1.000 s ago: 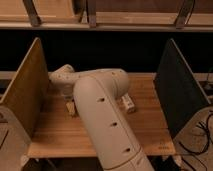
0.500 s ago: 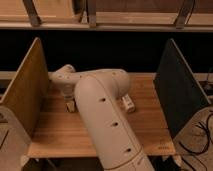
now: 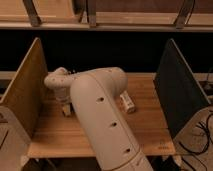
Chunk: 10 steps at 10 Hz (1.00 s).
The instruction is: Wipe the white sponge on the table
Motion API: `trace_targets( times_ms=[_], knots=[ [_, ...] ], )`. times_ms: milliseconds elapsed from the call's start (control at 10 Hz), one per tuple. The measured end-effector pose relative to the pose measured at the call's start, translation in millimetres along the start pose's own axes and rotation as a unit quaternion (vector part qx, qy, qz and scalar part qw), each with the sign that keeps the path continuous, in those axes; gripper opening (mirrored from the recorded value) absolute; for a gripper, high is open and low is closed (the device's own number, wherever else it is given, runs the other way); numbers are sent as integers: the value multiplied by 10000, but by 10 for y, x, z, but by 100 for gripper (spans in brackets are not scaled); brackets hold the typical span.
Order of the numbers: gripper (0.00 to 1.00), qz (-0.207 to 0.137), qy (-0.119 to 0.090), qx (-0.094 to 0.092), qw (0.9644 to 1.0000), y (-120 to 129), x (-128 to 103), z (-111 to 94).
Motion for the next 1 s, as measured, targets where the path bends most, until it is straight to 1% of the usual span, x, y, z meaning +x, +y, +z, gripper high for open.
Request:
trace_targets(
  times_ms=[100,200,300,400,600,800,1000],
  knots=[
    [0,-52,-22,-141,9999,93,-83,29],
    [0,-121,-77,-225,9996,152,-195,42],
    [0,-175,-67,-313,9993,219,-247,58],
    [0,-224,-36,-420,9989,310,-286,79],
    [0,-197,77,-613,9979,463,-241,98],
    [0,-96,139,-711,9973,539,-185,85],
    [0,-92,143,-715,9973,542,-185,86]
  ],
)
